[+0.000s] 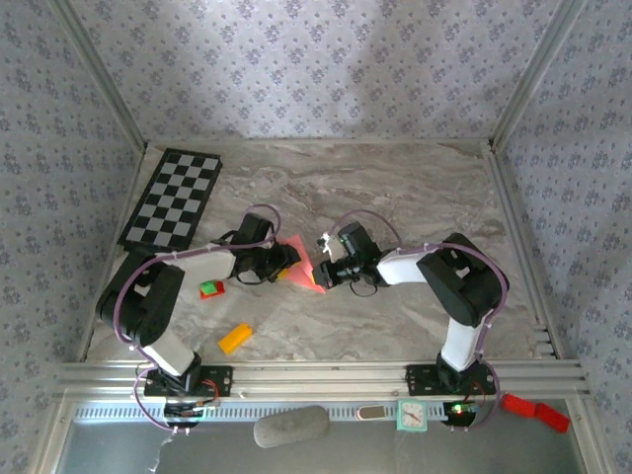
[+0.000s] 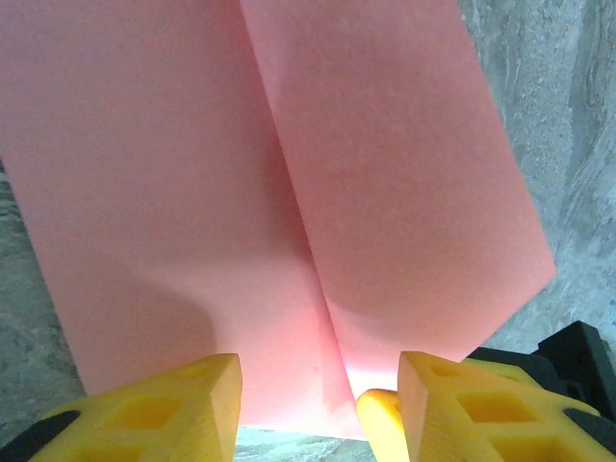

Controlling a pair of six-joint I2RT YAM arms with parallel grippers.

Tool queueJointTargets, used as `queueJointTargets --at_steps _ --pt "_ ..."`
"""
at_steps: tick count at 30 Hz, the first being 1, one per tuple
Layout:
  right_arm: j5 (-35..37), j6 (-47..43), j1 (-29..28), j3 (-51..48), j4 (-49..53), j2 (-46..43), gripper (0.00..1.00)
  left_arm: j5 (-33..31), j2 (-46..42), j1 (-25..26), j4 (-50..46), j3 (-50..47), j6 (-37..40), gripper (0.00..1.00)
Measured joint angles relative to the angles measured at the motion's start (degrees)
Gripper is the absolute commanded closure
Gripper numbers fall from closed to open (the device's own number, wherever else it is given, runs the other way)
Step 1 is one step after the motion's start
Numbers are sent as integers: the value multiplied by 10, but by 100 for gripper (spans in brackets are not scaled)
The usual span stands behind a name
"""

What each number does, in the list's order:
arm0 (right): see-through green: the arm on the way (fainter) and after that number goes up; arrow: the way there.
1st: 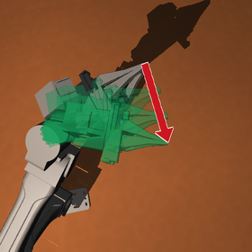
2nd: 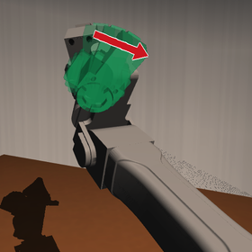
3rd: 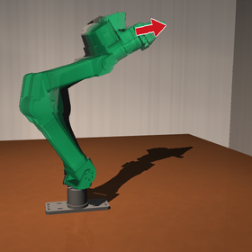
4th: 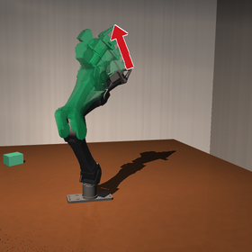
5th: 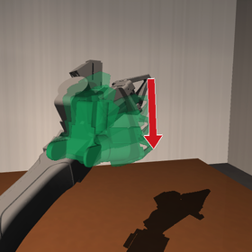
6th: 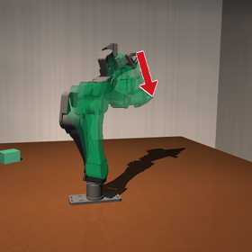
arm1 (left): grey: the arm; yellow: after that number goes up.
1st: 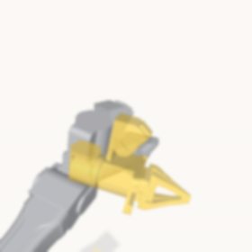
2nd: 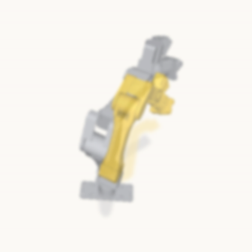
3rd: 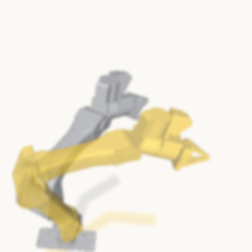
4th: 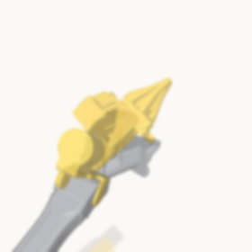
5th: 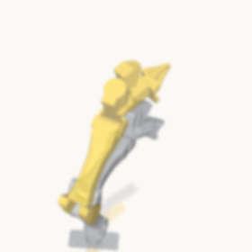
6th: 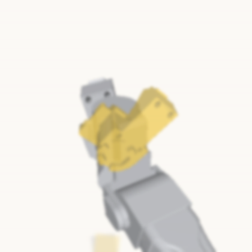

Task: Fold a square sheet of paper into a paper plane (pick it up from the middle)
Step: Fourth fold the wing at the center of the table.

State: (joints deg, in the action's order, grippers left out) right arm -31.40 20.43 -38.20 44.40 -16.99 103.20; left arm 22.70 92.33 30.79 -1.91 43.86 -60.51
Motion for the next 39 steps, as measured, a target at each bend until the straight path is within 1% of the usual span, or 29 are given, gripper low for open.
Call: queueJointTargets --at_steps 7,17,34,39 --pt "-19 16 11 0 -13 4 96 0 7 4 0 6 16 47" --pt "-30 23 12 0 -15 14 96 0 19 5 -10 28 27 43" --pt "-31 26 15 0 -15 16 94 -30 52 19 -90 73 21 42" --pt "-32 27 16 0 -15 16 91 -33 58 20 -101 82 13 41"
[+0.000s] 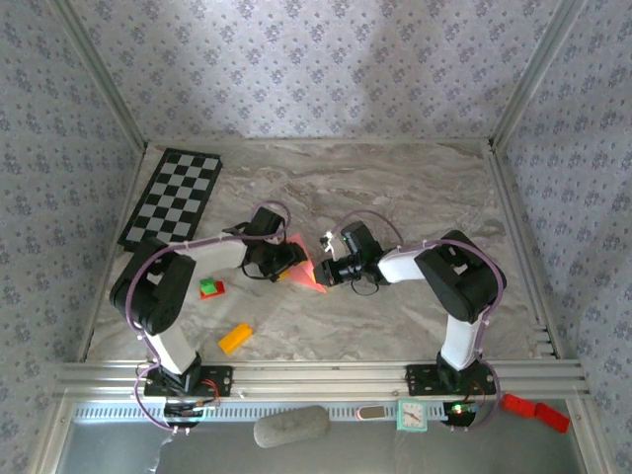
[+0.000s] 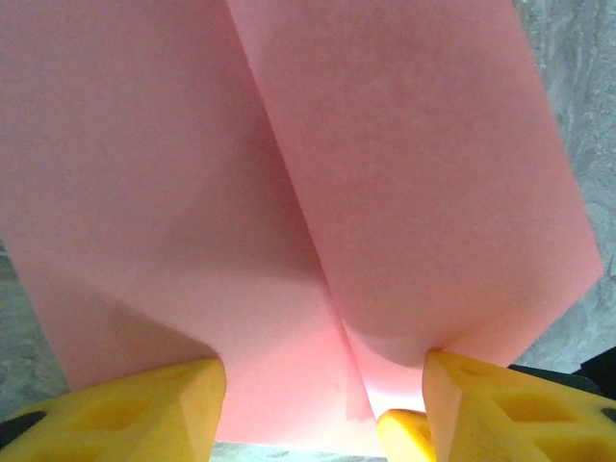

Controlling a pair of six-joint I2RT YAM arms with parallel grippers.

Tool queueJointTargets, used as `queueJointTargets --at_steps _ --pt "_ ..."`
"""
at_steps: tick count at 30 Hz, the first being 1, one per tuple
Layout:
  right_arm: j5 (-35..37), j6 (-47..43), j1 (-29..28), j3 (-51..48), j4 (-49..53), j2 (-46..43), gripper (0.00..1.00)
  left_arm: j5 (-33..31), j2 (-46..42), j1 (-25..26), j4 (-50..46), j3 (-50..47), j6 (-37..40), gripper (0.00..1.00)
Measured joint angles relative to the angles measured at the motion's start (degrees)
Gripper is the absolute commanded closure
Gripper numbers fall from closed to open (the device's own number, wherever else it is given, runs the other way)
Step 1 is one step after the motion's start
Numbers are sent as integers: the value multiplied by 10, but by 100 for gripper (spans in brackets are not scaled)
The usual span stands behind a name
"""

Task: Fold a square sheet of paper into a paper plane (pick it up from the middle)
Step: Fourth fold the wing at the center of the table.

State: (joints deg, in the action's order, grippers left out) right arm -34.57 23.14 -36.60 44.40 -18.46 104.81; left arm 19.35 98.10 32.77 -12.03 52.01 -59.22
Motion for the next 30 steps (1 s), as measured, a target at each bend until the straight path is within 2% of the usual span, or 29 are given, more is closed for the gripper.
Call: queueJointTargets --at_steps 11,23,30 --pt "4 6 0 -4 7 -21 79 -12 14 3 -28 20 -27 42" --pt "24 -3 -8 -7 38 -34 79 -14 29 3 -54 41 -37 42" --pt "25 -6 -9 -7 40 -33 85 -14 32 3 -58 45 -39 42"
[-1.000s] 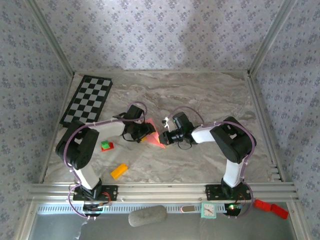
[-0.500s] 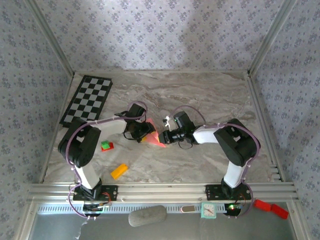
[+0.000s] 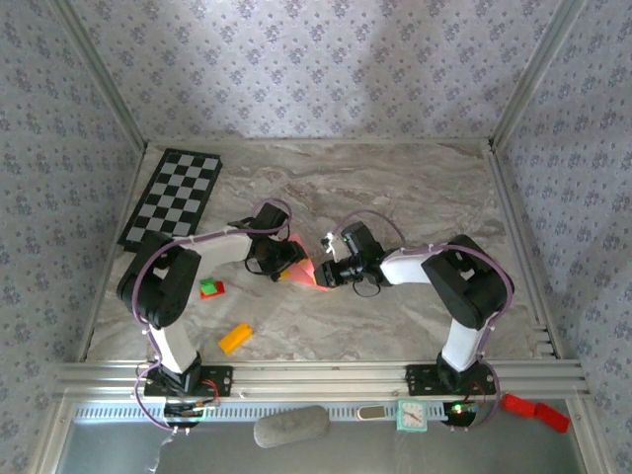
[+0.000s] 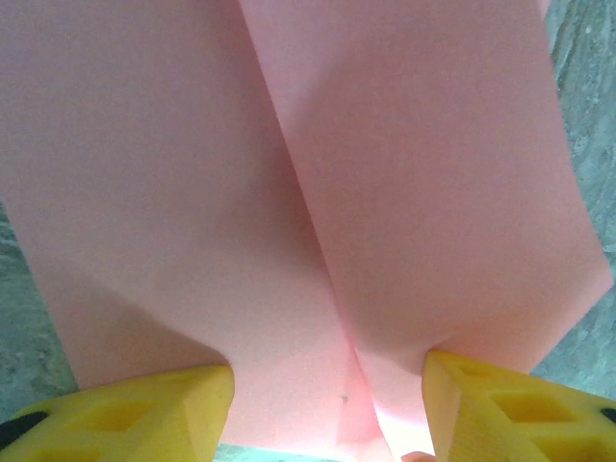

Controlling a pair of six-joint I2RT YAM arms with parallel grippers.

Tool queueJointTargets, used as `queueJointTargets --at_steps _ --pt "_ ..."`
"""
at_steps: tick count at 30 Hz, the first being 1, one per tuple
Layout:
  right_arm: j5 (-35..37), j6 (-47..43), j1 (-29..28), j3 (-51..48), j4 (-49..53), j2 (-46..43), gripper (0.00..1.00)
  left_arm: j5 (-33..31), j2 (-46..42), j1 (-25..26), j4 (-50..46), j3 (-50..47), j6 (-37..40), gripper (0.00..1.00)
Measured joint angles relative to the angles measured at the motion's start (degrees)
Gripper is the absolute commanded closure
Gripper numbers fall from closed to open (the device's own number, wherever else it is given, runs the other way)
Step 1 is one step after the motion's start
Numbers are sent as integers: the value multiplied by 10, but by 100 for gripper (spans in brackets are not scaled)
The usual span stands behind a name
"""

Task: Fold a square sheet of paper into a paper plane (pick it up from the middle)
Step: Fourth fold the wing at the center of the table.

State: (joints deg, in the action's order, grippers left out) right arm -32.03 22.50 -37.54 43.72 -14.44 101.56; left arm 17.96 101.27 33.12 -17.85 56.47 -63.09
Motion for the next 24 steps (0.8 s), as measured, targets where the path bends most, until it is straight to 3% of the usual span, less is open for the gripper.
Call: queueJointTargets --at_steps 15,24 --pt "3 -3 0 0 0 7 83 0 0 0 -2 1 0 42" --pt "3 -14 1 0 1 10 91 0 1 0 -4 3 0 42"
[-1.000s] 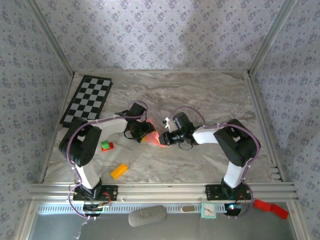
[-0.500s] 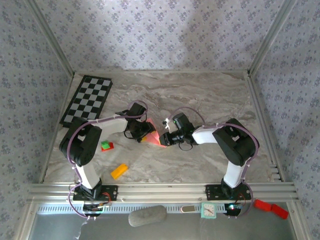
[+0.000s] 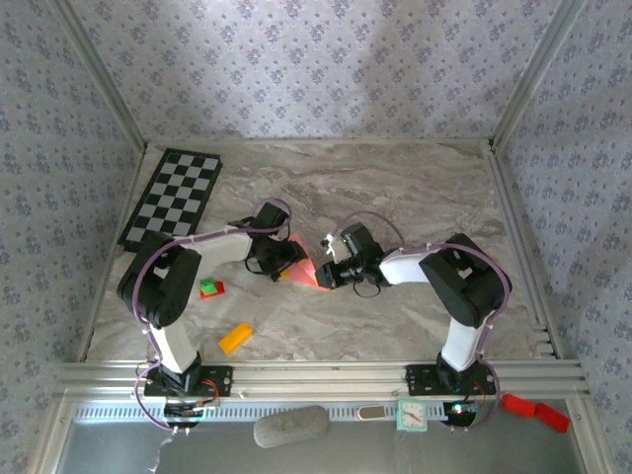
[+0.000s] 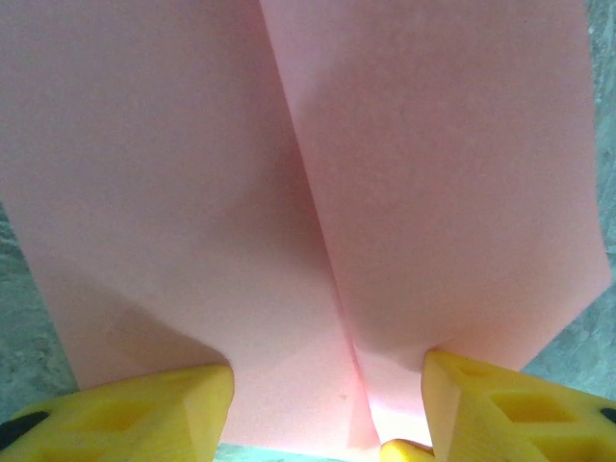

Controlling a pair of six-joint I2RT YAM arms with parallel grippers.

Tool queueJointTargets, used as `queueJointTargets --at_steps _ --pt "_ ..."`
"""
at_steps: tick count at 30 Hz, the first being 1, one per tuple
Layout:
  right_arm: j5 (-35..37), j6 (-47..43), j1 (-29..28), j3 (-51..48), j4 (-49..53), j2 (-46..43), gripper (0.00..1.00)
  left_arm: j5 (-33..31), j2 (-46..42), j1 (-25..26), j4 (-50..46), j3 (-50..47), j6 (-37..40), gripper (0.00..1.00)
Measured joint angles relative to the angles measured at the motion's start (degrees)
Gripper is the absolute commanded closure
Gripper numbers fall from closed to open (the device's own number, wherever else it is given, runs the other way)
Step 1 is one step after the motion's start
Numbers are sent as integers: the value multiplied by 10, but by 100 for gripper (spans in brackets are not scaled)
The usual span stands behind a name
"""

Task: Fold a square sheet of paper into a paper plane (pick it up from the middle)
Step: Fourth fold the wing at the center of the table.

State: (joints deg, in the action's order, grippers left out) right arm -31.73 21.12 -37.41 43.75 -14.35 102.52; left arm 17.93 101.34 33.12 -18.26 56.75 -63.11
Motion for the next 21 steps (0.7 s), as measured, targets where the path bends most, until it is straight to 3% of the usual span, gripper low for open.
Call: queueJointTargets --at_steps 21 --pt "-72 26 25 10 -4 24 100 -10 -47 4 15 -28 43 43"
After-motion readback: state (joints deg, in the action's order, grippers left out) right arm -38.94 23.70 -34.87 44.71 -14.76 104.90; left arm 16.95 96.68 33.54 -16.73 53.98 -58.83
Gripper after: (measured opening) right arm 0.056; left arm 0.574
